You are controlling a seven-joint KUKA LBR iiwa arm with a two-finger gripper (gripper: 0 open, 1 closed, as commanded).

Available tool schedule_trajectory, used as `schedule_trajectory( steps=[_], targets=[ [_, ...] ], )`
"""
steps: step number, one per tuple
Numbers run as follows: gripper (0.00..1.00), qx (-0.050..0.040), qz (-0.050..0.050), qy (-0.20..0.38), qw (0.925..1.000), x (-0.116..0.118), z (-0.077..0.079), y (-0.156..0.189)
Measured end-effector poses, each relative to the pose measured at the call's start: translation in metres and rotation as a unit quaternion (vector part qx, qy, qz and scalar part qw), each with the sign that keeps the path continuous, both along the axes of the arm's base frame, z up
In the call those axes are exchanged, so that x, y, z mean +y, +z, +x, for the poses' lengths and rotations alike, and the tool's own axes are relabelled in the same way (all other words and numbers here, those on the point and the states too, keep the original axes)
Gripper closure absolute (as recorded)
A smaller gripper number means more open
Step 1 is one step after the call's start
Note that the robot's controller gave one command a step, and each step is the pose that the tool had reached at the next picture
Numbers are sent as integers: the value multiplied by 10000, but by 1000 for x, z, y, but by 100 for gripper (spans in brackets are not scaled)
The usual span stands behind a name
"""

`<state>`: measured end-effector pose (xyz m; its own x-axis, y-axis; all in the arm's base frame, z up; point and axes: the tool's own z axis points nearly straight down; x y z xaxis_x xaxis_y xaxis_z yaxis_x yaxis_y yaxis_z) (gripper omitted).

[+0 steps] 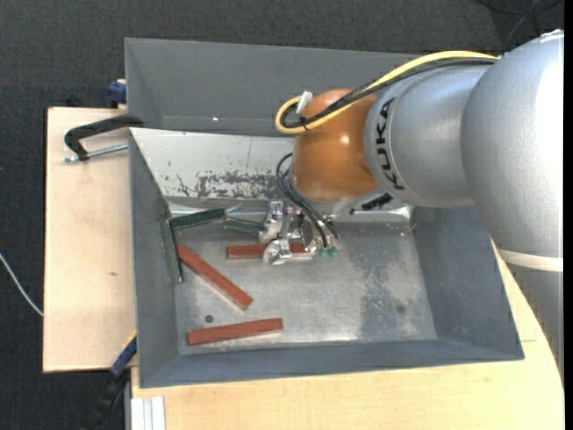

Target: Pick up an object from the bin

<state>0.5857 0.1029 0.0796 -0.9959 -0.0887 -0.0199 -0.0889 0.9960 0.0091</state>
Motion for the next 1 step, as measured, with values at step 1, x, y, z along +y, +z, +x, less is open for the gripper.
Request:
schedule_trajectory(
  steps=[1],
  targets=[
    [100, 40, -40, 150, 9999, 14, -15, 156]
  ],
)
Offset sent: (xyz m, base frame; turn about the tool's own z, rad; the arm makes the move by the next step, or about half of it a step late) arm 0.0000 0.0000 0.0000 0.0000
